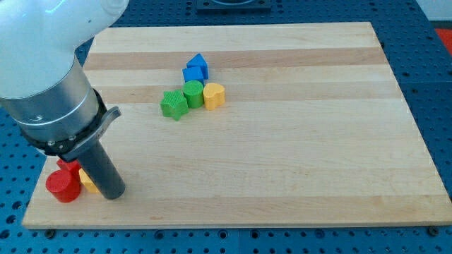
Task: Move blue cube towards top right corner of the board
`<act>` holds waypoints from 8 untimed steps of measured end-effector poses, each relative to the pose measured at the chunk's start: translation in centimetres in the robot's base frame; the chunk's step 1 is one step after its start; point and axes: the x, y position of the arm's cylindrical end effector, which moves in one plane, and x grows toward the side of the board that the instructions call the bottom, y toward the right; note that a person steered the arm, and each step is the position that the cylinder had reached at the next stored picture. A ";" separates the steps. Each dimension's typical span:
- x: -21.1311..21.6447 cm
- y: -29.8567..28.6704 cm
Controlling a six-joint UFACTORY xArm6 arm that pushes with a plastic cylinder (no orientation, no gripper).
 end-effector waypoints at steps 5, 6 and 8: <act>0.9 29.9; -4.6 28.0; -9.4 13.9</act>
